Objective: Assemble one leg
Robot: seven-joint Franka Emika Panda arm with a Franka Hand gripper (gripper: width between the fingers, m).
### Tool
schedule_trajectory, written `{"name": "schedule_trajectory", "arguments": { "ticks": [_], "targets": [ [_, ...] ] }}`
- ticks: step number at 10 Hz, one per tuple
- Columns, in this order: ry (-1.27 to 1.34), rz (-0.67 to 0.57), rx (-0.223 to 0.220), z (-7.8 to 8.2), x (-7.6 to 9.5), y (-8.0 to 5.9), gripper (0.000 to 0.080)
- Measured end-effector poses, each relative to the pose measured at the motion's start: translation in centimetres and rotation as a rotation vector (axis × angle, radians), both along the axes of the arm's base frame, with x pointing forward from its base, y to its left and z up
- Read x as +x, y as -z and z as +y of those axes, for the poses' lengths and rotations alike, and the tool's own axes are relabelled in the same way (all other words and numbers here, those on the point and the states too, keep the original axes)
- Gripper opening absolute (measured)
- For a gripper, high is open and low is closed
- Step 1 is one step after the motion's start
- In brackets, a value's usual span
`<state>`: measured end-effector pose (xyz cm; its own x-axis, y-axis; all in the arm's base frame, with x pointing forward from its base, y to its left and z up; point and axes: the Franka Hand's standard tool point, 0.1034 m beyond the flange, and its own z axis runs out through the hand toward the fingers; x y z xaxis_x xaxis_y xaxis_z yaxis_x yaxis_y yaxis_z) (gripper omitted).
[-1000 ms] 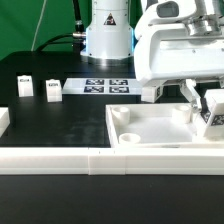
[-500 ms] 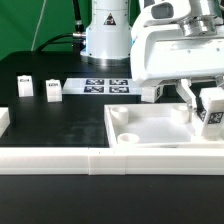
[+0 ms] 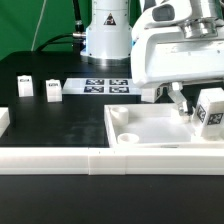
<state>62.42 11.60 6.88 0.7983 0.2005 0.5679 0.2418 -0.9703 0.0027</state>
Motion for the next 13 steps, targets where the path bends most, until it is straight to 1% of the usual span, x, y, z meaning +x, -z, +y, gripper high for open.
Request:
{"name": "schedule_trajectory", "arguments": {
  "ticks": [1,2,5,6,7,8,9,11,12,13],
  "targets": [
    [0.0,0.0,0.0,0.0,0.0,0.0,0.0605],
    [0.0,0.001,0.0,0.0,0.0,0.1,0.064],
    [0.0,0.002,0.0,0.0,0.0,0.1,0.0648],
    [-0.005,0.022,0.0,0.1,0.1,-0.3,0.0648],
    [-0.008,0.024,-0.002,0.1,0.5,-1.4,0.0648],
    [-0.009,0.033,-0.003,-0.1,0.8,-2.2,0.0648],
    [-0.013,0.043,-0.003,0.1,0.9,-2.5,0.0648],
    [-0.019,0.082,-0.004,0.3,0.6,-2.1,0.0648],
    [-0.024,0.138,-0.006,0.2,0.5,-1.6,0.0648],
    [-0.02,0.212,-0.012,-0.6,0.8,-1.1,0.0648]
  ]
}}
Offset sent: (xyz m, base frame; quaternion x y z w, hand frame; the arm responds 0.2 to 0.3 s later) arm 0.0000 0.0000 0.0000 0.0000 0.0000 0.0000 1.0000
